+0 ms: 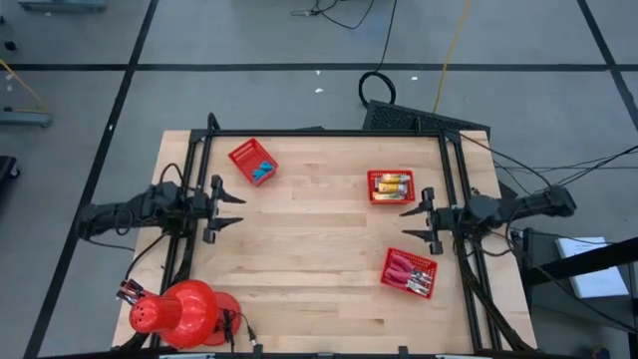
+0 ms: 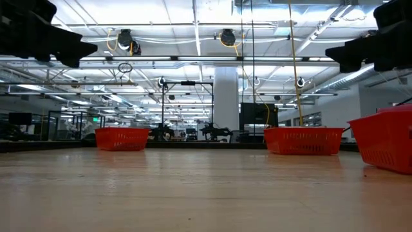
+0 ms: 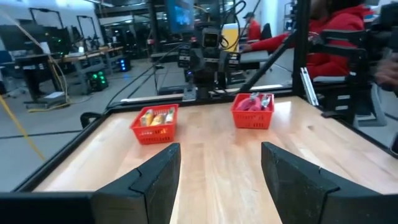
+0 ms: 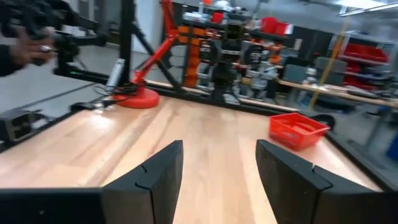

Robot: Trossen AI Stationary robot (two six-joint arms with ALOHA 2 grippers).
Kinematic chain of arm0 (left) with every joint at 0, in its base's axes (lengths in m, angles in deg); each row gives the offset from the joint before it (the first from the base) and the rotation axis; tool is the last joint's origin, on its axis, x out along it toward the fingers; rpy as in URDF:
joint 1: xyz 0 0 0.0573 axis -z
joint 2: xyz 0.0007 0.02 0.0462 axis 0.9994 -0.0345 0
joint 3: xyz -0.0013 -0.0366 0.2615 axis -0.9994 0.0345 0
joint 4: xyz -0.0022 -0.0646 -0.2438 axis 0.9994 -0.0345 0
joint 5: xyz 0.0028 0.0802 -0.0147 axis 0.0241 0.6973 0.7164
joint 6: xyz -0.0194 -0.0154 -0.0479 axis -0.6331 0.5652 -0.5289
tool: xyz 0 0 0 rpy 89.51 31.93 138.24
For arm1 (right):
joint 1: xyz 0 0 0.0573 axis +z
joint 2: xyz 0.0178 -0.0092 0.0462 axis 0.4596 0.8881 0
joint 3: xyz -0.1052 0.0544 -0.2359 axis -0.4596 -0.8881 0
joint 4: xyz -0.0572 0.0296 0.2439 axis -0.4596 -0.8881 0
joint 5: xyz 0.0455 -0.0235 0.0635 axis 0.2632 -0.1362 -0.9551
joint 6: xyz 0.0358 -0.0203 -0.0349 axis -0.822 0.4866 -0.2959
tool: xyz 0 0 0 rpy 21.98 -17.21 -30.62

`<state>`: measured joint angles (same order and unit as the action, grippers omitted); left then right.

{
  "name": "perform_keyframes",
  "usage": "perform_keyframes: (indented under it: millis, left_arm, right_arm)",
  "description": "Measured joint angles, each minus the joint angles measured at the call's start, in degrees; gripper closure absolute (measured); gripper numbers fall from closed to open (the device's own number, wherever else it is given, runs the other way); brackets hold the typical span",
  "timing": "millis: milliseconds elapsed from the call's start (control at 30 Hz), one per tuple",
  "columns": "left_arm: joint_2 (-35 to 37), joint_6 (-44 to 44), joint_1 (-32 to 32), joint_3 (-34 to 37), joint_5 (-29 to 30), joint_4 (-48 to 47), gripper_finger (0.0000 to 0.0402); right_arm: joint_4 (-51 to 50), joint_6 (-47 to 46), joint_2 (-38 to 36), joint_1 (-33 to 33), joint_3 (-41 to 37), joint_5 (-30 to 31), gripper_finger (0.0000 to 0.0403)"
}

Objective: Pick & Place School Supplies
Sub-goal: Return to Home Position

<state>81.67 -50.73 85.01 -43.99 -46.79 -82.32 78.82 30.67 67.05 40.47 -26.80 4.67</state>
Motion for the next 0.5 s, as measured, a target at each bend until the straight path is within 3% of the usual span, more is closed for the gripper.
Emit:
perform_keyframes:
  millis: [100,233,367,500]
  left_arm:
    - [0.0,-0.7,-3.4,0.0,-2.8,0.0,0.0174]
    - [0.0,-1.0,-7.6,0.0,-8.4,0.0,0.0174]
    - [0.0,-1.7,-10.9,0.0,-13.2,0.1,0.0174]
    - [0.0,-2.4,-12.6,0.0,-16.4,0.1,0.0174]
  right_arm:
    - [0.0,-1.1,0.0,-4.8,0.0,-5.1,0.0207]
    - [-1.2,-2.6,0.0,-9.1,0.0,-5.1,0.0210]
    - [-2.3,-2.8,0.1,-10.5,0.0,-8.0,0.0209]
    - [-2.2,-2.8,0.1,-10.5,0.0,-7.2,0.0207]
